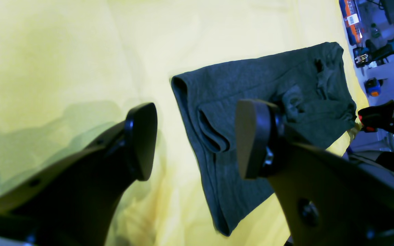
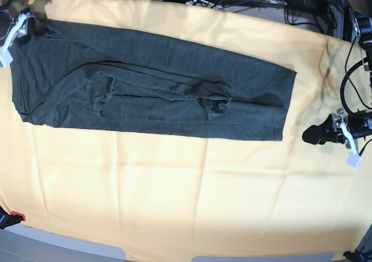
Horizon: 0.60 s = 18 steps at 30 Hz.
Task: Fold the T-shirt properly
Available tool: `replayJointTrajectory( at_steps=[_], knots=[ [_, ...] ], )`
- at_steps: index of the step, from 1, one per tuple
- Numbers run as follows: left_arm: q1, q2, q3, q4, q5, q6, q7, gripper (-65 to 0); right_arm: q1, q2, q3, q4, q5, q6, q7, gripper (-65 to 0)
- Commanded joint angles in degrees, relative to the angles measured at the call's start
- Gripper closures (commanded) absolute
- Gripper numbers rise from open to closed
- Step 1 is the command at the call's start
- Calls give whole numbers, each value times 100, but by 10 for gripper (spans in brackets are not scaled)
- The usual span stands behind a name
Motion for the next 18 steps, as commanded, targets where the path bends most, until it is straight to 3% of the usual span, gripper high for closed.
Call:
replayJointTrajectory(
  at_steps=[1,12,15,18],
  knots=[
    [-146,-129,-46,79,-141,-47,-74,-375,13,116,48,74,68,8,51,-343],
    [-146,-127,-44,79,-141,-47,-85,-375,13,101,-166,76,376,8,51,-347],
    [-146,-129,-44,79,-141,-47,-83,-375,13,103,-584,74,4,8,51,-347],
    [-146,-129,-46,79,-141,-47,-83,-375,13,103,-949,74,-776,8,455,-347]
  ],
)
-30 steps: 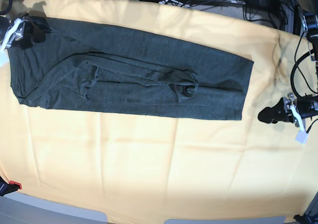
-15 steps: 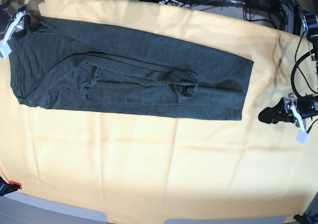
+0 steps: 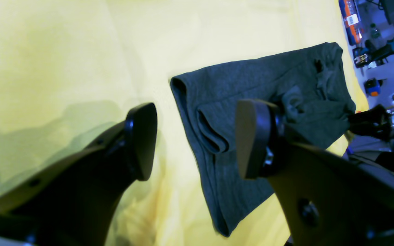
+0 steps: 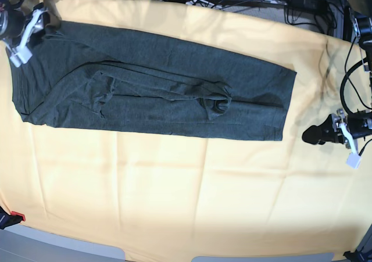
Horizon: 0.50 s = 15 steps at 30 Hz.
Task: Fold the T-shirt properly
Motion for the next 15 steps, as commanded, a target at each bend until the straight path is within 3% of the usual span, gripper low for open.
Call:
replayJointTrajectory(
  at_steps=[1,6,10,12,15],
  knots=[
    [-146,-138,-46,79,-139,-47,-83,-375,-13,116,-11,72,-212,6,236,-347],
    [-146,-136,-44,79,-139,-47,-81,-375,-11,133,-63,72,-839,6,623,-336],
    [-146,-136,-44,79,-139,-47,-83,-375,-11,136,-57,74,-815,6,525,-263],
    [-146,-136,-44,79,-139,-47,-83,-375,-11,151,-57,74,-772,6,426,-208],
    [-146,-136,-46,79,-139,-47,-83,-375,-11,151,-57,74,-776,6,400,-55]
  ],
)
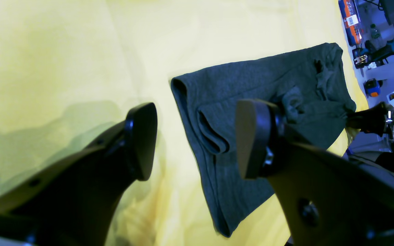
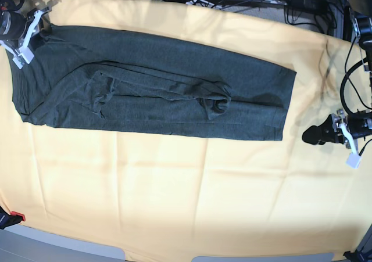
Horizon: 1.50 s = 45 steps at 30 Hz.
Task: Fold the T-shirt properly
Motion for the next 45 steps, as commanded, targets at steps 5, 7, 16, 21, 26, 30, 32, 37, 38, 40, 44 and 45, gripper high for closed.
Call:
replayJointTrajectory(
  at_steps=[5,7,16,21,26,30,32,37,38,40,44,45],
  knots=[
    [-146,-138,-46,79,-141,-47,-66,-375,-11,120,48,68,-35,6,-68,0],
    [-146,-140,-44,79,-141,-47,-66,-375,0,118,48,118,-37,6,-162,0],
    [-146,-140,-46,79,-141,-47,-66,-375,0,118,52,881,-37,6,-424,0],
    [-146,-140,-44,79,-141,-47,-63,-375,0,116,52,879,-85,6,-214,0],
    [-149,-138,-44,79,-141,-47,-66,-375,2,118,50,879,-468,6,57,-22],
    [-146,-140,-46,79,-141,-47,-63,-375,0,118,52,879,-662,6,81,-22],
    [-146,-140,-44,79,-141,-47,-66,-375,0,118,50,879,-660,6,70,-24],
    [-146,-140,-44,79,-141,-47,-66,-375,0,116,50,879,-632,6,74,-248],
    [-146,-140,-44,79,-141,-47,-63,-375,-2,116,50,879,-634,6,76,-279],
    [-146,-140,-44,79,-141,-47,-63,-375,0,118,50,879,-640,6,151,-265],
    [-146,-138,-44,79,-141,-47,-66,-375,0,116,50,879,-662,6,291,0],
    [-146,-138,-44,79,-141,-47,-66,-375,0,114,50,879,-664,6,337,0]
  ],
)
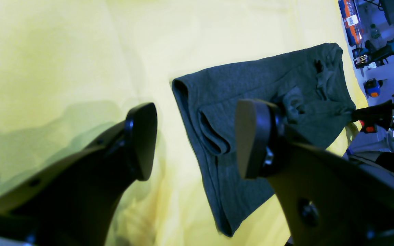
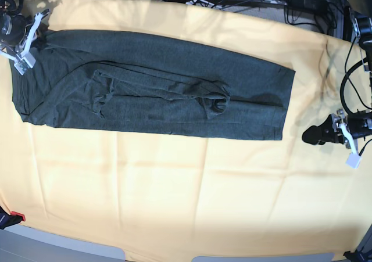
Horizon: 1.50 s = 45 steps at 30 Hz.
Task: Fold the T-shirt properly
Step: 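Close the right gripper on the strip end beside it, then move the left gripper to the other strip end and grasp it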
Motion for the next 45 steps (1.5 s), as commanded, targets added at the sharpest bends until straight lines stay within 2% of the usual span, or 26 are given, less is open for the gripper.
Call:
replayJointTrajectory(
  at_steps=[1,9,15,23,25,28,29,32,34,35,41,45],
  knots=[
    [-146,-138,-44,79,-141,-47,-61,-375,-2,114,48,81,-33,8,127,0],
    [-146,-140,-44,79,-141,-47,-61,-375,24,114,50,83,-44,8,125,0],
    [-144,-140,-44,79,-141,-47,-59,-375,304,116,48,81,-46,8,378,0],
    [-146,-140,-44,79,-141,-47,-42,-375,380,114,48,31,-44,8,433,0],
    [-146,-140,-44,79,-141,-47,-42,-375,380,114,48,-94,-74,8,627,0],
    [-146,-140,-44,79,-141,-47,-42,-375,382,111,2,-442,-656,8,1239,0],
    [-146,-140,-44,79,-141,-47,-42,-375,380,114,-24,-564,-820,8,1397,-19],
    [-146,-140,-44,79,-141,-47,-42,-375,382,114,-48,-785,-911,8,1578,-205],
    [-149,-140,-44,79,-141,-47,-42,-375,400,127,-39,-778,-918,8,1572,-300],
    [-149,-140,-44,79,-141,-47,-44,-375,435,131,-33,-767,-918,8,1567,-318],
    [-144,-177,-44,79,-141,-47,33,-375,699,129,76,-348,-898,-144,1403,-317],
    [-149,-358,-46,79,-141,-47,-9,-375,697,125,323,63,-892,-645,1405,-317]
  ],
)
